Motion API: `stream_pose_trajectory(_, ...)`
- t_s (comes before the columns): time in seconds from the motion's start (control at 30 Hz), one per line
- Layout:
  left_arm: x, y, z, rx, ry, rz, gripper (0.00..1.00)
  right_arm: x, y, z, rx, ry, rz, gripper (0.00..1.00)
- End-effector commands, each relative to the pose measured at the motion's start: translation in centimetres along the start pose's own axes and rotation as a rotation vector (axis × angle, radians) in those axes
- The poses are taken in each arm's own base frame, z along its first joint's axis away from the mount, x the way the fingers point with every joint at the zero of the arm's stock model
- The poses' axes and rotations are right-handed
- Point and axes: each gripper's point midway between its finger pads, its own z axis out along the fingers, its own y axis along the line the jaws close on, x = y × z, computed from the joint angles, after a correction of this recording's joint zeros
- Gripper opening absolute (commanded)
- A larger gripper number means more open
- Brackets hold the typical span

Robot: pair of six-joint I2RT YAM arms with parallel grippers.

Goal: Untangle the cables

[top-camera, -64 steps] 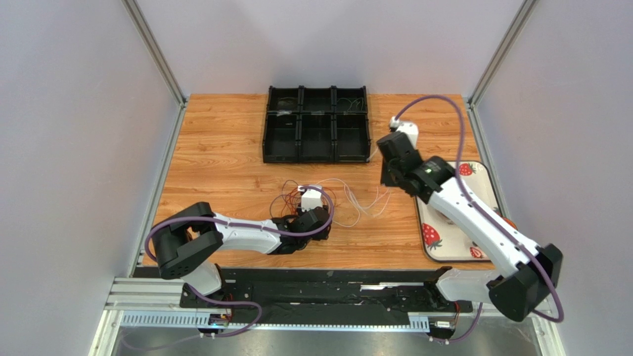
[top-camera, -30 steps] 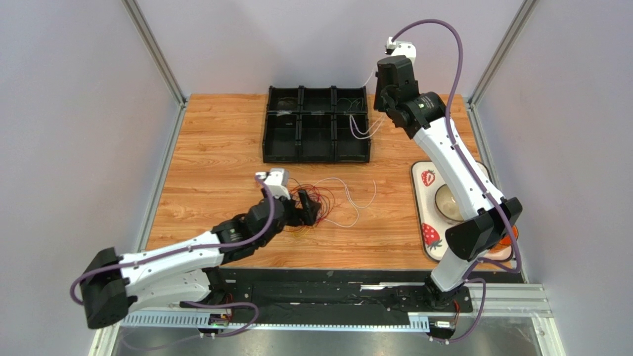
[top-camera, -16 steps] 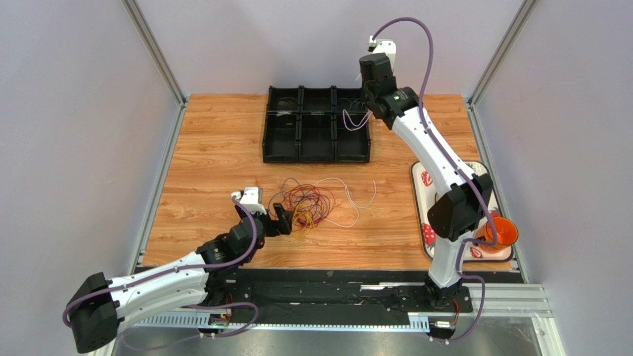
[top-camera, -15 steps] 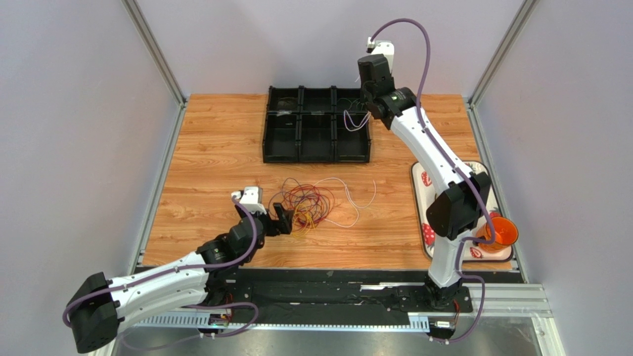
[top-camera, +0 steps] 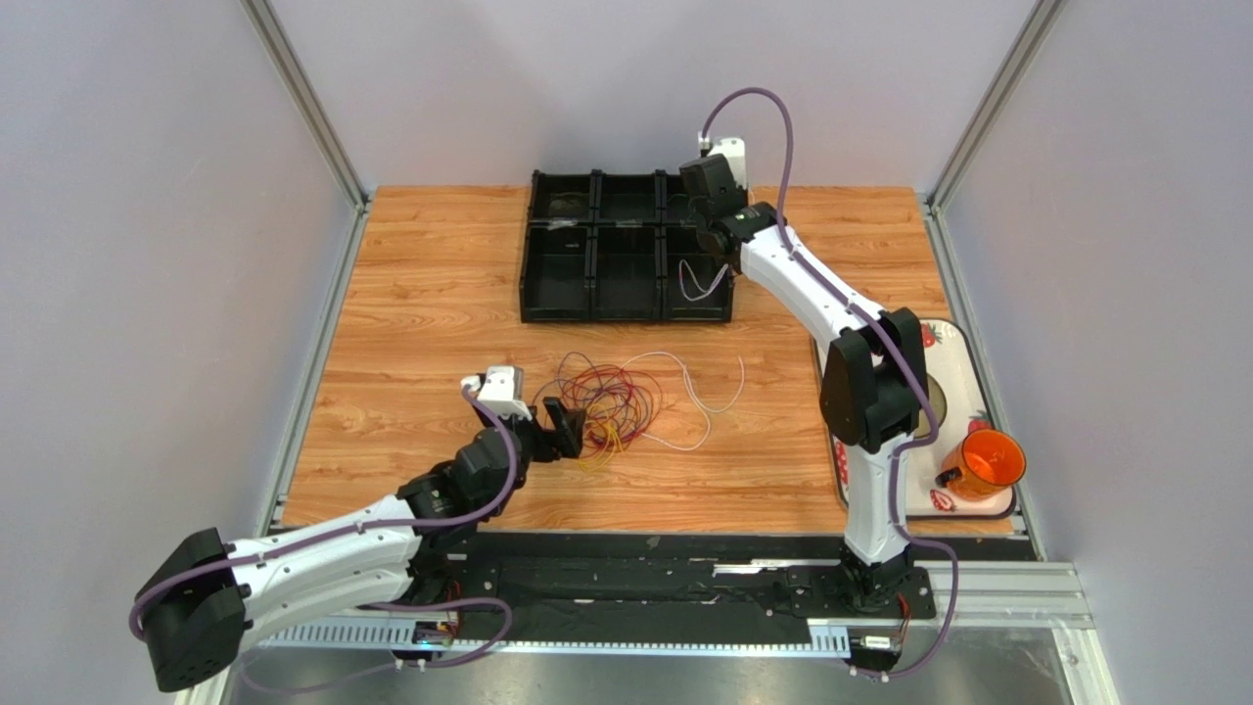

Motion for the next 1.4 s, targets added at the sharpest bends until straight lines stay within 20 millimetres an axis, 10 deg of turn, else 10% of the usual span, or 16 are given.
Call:
stream_pose_trajectory(0.0, -0.9, -0.5, 0.3, 0.014, -0.036, -0.016, 0.92, 0.2, 1.4, 0.3, -0.058, -0.013, 0.058, 0.00)
stream_pose_trajectory(0.63, -0.6, -0.5, 0.5, 0.009, -0.031, -0.022, 0.90, 7.8, 7.3, -0.6, -0.356, 0.199, 0.061, 0.00)
stream_pose_trajectory(1.37, -0.6, -0.6, 0.7, 0.004, -0.028, -0.019, 0.89, 1.3, 4.5, 5.3, -0.184, 0.023, 0.001, 0.00)
